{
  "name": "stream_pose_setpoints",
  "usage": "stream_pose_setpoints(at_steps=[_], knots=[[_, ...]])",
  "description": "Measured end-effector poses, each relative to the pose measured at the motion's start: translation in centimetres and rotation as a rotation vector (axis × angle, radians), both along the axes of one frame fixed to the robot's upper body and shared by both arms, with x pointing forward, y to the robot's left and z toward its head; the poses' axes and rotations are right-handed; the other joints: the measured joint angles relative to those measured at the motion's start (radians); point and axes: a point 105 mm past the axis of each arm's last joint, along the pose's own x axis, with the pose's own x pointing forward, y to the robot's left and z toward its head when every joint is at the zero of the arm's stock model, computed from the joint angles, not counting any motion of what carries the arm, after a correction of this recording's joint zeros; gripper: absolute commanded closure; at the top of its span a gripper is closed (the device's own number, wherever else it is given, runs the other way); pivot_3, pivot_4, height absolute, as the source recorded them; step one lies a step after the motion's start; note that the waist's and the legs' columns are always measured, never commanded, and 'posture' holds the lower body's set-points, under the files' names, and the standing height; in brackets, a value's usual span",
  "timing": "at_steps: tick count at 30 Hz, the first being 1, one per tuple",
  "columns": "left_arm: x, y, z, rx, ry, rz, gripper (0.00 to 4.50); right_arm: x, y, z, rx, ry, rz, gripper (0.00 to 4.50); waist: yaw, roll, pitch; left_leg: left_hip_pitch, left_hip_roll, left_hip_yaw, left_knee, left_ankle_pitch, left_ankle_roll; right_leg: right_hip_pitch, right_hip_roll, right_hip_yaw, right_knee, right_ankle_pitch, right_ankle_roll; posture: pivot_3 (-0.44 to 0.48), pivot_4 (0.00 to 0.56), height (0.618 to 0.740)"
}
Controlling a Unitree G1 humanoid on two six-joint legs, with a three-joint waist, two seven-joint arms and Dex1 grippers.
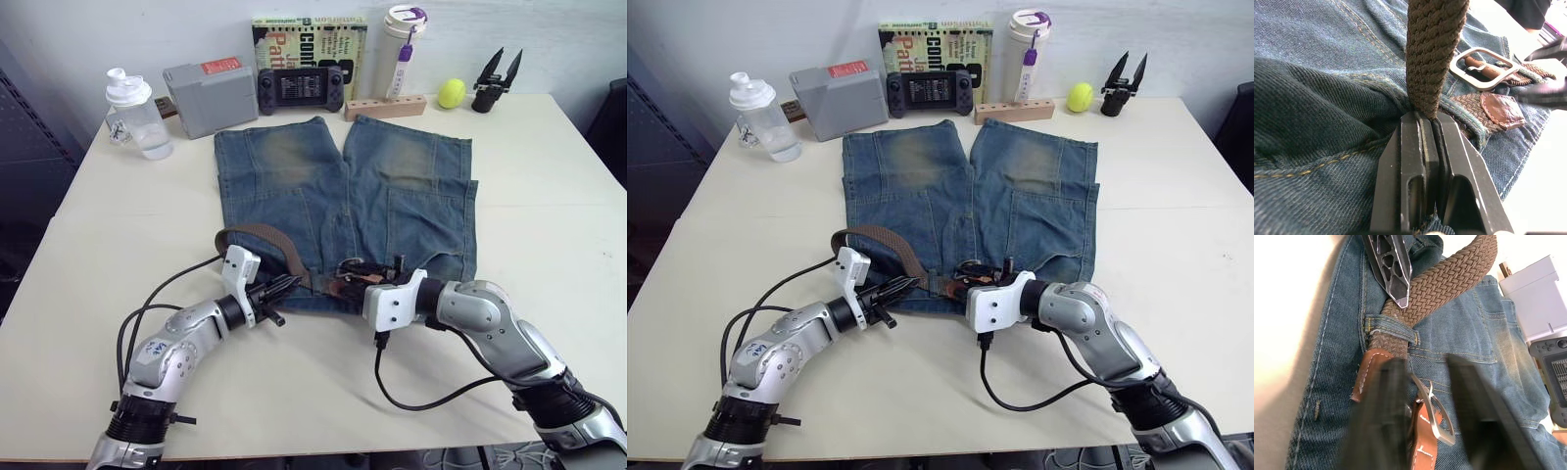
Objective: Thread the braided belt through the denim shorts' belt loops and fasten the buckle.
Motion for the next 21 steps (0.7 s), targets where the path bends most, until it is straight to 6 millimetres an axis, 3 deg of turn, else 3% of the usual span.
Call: stream_pose_setpoints(at_steps=[5,8,14,21], knots=[[0.0,0.0,0.0,-0.006,0.004,0.001,4.50,-0.1,0.0,-0.2,-0.006,0.004,0.001,4.42,0.000,0.000,0.000,0.000,0.000,-0.002,0.000,0.000,0.000,0.000,0.000,0.000,0.000,0.000,0.000,0.000,0.150,0.722],[0.0,0.0,0.0,-0.010,0.006,0.004,4.50,-0.3,-0.1,-0.5,0.008,0.042,-0.008,3.55,0.000,0.000,0.000,0.000,0.000,-0.003,0.000,0.000,0.000,0.000,0.000,0.000,0.000,0.000,0.000,0.000,0.150,0.722],[0.0,0.0,0.0,-0.011,0.008,0.003,4.50,-0.9,0.0,-0.8,0.032,0.078,-0.009,0.70,0.000,0.000,0.000,0.000,0.000,-0.003,0.000,0.000,0.000,0.000,-0.001,0.000,0.000,0.000,0.000,0.000,0.150,0.722],[0.0,0.0,0.0,-0.011,0.010,0.004,4.50,-0.4,-0.3,-1.1,0.005,0.037,-0.033,0.70,0.000,0.000,0.000,0.000,0.000,-0.004,0.000,0.000,0.000,0.000,-0.001,0.000,0.001,0.000,0.000,0.000,0.150,0.722]])
